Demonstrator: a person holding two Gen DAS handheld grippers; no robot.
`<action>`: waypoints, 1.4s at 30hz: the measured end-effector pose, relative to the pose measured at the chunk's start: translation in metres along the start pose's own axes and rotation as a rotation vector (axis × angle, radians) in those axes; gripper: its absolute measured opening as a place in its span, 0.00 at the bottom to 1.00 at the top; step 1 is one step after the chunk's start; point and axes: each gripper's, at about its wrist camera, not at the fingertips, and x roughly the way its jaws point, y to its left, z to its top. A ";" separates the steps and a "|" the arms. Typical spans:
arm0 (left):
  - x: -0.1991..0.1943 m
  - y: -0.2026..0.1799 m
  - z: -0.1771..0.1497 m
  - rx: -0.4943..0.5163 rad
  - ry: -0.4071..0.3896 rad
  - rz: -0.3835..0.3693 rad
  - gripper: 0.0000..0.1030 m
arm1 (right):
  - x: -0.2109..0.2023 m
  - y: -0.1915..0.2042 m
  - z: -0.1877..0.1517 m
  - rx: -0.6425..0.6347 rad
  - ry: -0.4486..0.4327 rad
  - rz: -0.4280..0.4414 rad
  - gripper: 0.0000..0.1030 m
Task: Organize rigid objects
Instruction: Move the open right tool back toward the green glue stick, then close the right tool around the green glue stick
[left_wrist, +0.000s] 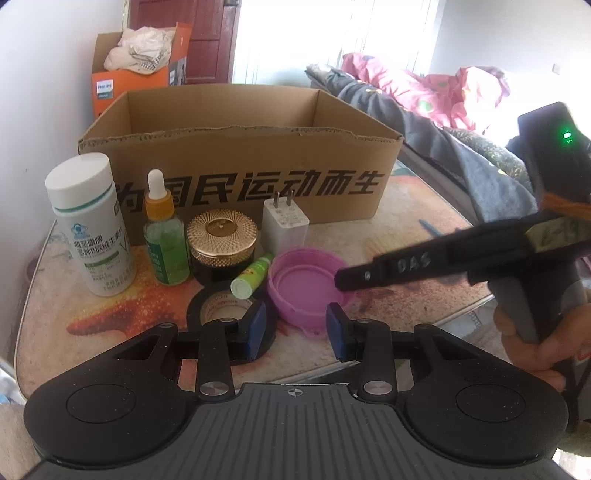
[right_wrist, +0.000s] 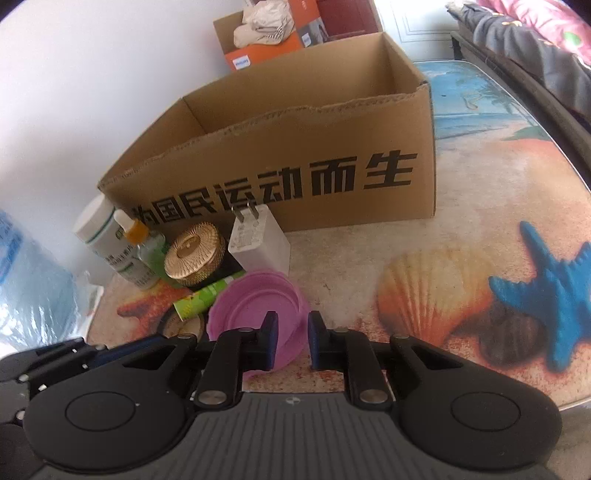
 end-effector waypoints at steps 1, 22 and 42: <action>0.000 0.001 0.001 0.001 -0.002 0.005 0.34 | 0.002 0.001 0.000 -0.016 0.006 -0.014 0.14; 0.016 0.004 0.012 0.047 -0.004 0.113 0.34 | -0.045 -0.039 0.022 0.175 -0.135 0.098 0.16; 0.028 0.017 0.011 0.020 0.052 0.039 0.16 | 0.049 -0.013 0.031 0.429 0.188 0.308 0.19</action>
